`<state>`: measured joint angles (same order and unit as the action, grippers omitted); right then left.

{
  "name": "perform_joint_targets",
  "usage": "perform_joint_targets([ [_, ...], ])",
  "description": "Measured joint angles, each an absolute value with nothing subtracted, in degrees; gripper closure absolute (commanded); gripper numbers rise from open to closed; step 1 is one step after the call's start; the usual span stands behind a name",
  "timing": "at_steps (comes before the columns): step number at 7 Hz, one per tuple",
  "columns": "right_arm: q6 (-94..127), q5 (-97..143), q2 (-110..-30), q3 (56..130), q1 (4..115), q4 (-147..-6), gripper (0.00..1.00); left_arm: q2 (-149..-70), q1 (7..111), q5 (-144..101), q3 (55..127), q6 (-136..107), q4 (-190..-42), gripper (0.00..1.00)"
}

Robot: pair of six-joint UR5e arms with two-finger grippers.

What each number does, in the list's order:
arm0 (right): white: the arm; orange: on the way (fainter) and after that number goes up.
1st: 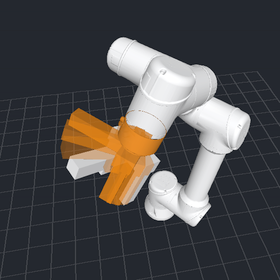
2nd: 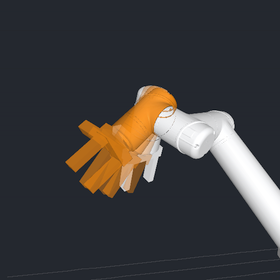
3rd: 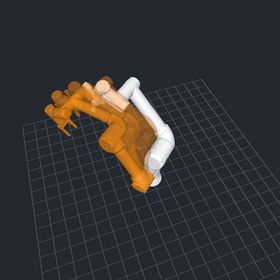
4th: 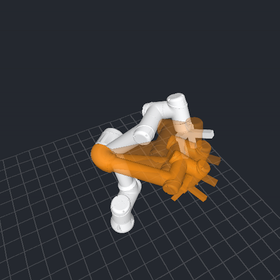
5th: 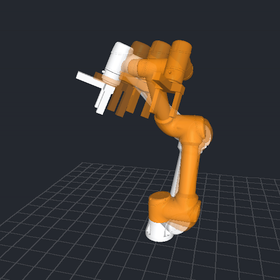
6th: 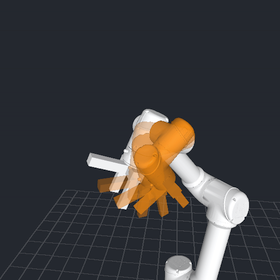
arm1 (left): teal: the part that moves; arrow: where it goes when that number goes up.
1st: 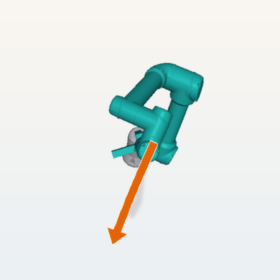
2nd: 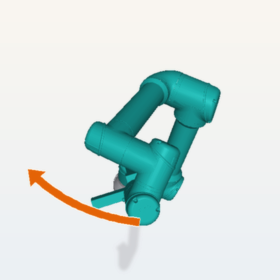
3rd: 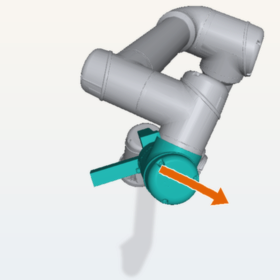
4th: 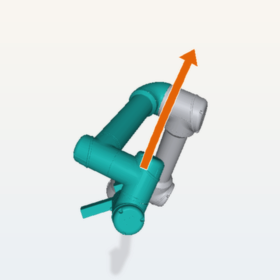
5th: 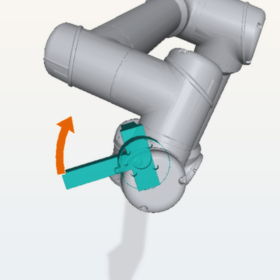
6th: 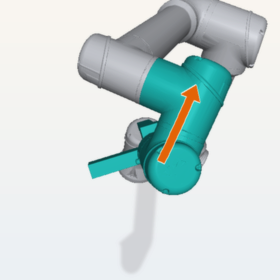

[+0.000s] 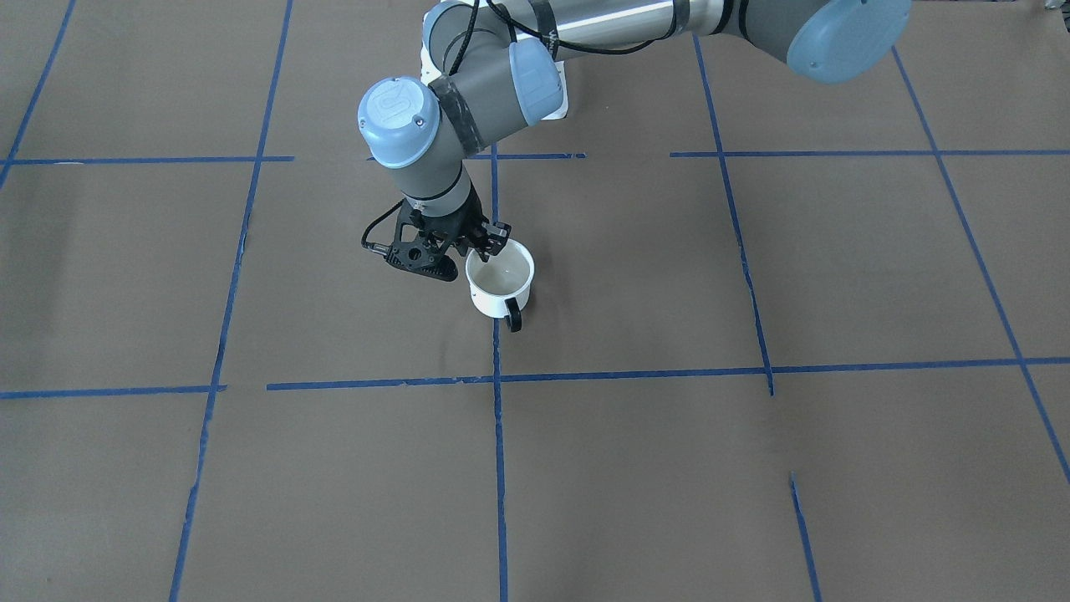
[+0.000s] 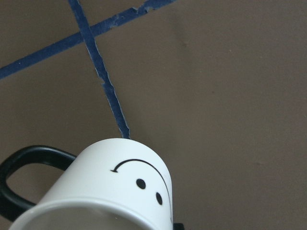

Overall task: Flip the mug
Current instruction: 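Rotate the mug upright with the left gripper and set it down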

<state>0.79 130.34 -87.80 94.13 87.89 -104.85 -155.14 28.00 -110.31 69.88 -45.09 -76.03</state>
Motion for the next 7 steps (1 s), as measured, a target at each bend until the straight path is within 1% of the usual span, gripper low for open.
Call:
perform_joint_targets([
  [2, 0.79, 130.34, -87.8, 94.13, 87.89, -104.85, 0.0, -154.61, 27.94, -110.3, 71.76, -45.09, -75.82, 0.0],
  [5, 0.79, 130.34, -87.8, 94.1, 87.89, -104.85, 0.0, -151.82, 29.04, -110.3, 79.89, -45.12, -74.14, 0.0],
  [7, 0.79, 130.34, -87.8, 94.07, 87.89, -104.85, 0.0, -147.97, 32.74, -110.3, 86.59, -44.2, -74.11, 0.0],
])
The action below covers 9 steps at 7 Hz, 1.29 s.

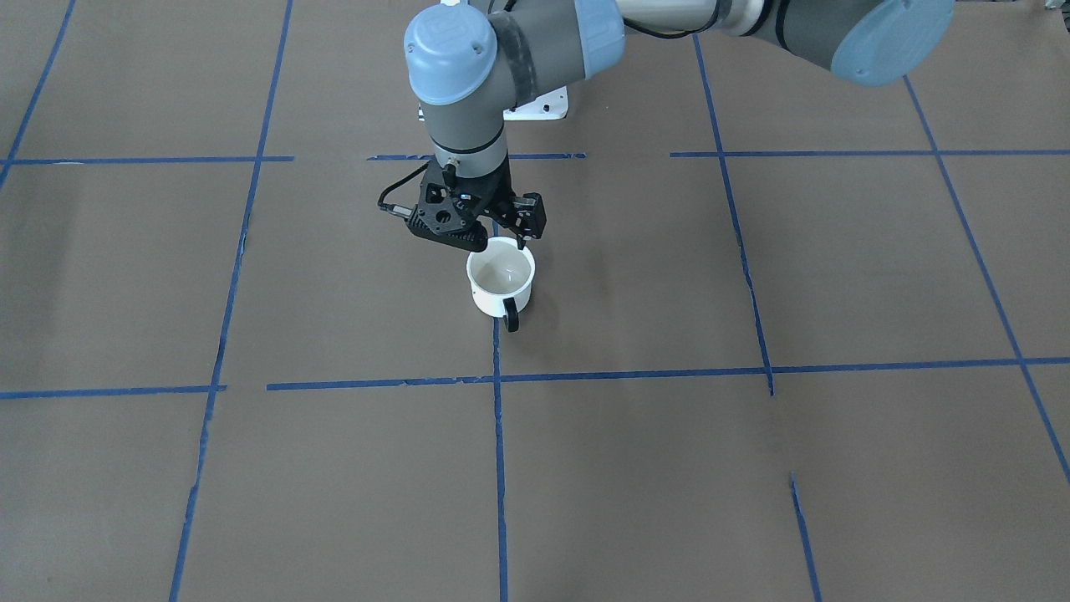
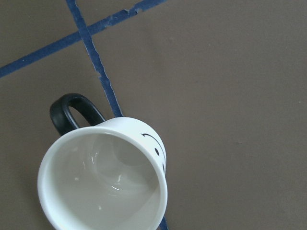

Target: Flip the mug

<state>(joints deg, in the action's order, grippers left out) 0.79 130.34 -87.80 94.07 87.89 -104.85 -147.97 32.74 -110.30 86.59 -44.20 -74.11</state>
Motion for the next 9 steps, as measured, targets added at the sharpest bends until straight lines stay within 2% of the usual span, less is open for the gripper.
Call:
perform_joint_targets([
  [4, 0.79, 130.34, -87.8, 94.1, 87.89, -104.85, 0.0, -135.32, 44.21, -111.0, 96.83, -32.01, -79.84, 0.0],
  [9, 0.79, 130.34, -87.8, 94.04, 87.89, -104.86, 0.0, -119.74, 57.86, -118.39, 98.22, -16.02, -90.75, 0.0],
])
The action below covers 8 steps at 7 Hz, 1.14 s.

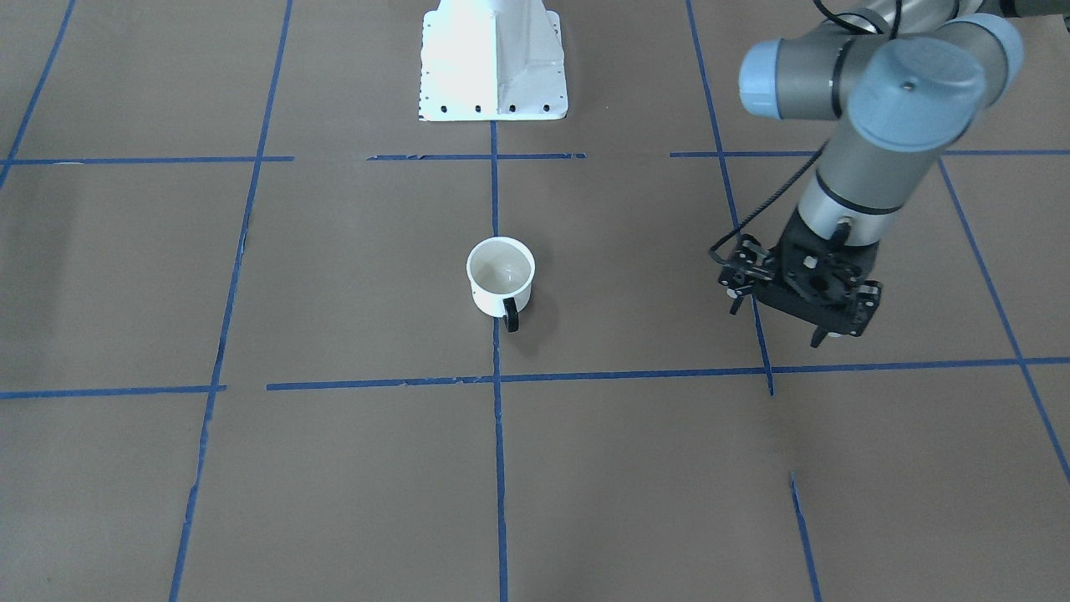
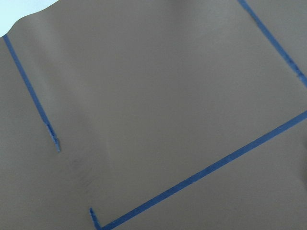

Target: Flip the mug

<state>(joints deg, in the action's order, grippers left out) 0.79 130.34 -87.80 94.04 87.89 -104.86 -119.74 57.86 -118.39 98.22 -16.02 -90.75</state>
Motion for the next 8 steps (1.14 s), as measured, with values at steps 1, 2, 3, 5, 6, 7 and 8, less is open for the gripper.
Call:
perform_joint_targets([
  [1, 0.79, 130.34, -87.8, 94.05, 87.89, -104.85, 0.0, -117.02, 60.25, -119.35, 97.97, -13.0, -92.14, 0.0],
  [2, 0.79, 130.34, -87.8, 94.04, 87.89, -104.85, 0.0, -114.91, 61.98, -119.96, 97.78, -11.05, -92.71, 0.0],
  [3, 0.79, 130.34, -87.8, 94.05, 87.89, -104.86, 0.0, -112.89, 64.32, -121.38, 97.52, -10.03, -93.0, 0.0],
  [5, 0.79, 130.34, -87.8, 94.07, 87.89, -104.85, 0.0, -108.46, 70.1, -125.43, 96.92, -8.21, -93.13, 0.0],
  [6, 0.79, 130.34, -87.8, 94.06, 87.89, -104.86, 0.0, -106.1, 72.63, -126.36, 96.56, -7.03, -93.06, 0.0],
  [7, 0.79, 130.34, -87.8, 94.05, 87.89, -104.85, 0.0, -102.91, 75.6, -128.35, 95.98, -4.78, -92.99, 0.0],
  [8, 0.79, 130.34, -87.8, 94.04, 87.89, -104.85, 0.0, -99.35, 78.81, -131.68, 94.81, -1.64, -92.97, 0.0],
])
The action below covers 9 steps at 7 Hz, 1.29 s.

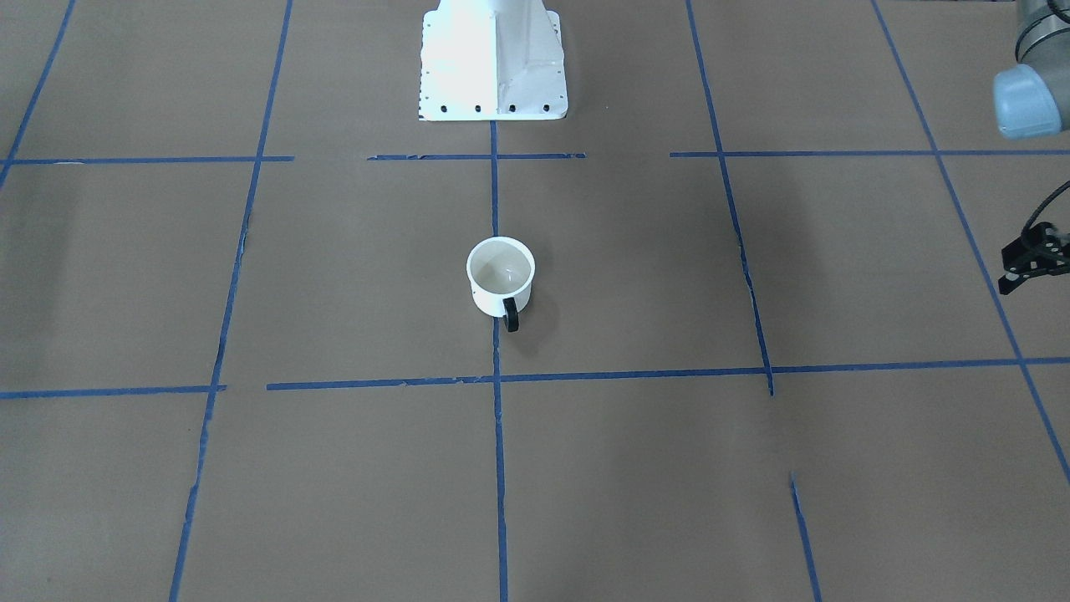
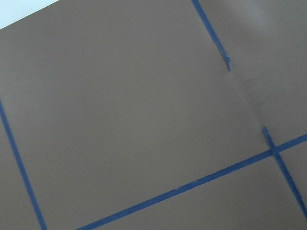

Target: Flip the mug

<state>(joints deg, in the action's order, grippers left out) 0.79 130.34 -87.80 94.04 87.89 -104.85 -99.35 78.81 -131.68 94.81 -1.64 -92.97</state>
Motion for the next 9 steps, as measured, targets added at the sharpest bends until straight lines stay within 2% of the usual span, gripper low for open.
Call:
perform_joint_targets([
  [5, 0.79, 130.34, -87.8, 94.04, 87.89, -104.85, 0.0, -91.86, 90.21, -134.62, 88.67, 3.98, -92.49, 0.0],
  [9, 0.79, 130.34, -87.8, 94.06, 87.89, -104.85, 0.0, -89.99, 91.03, -134.58, 88.33, 3.43, -92.21, 0.0],
])
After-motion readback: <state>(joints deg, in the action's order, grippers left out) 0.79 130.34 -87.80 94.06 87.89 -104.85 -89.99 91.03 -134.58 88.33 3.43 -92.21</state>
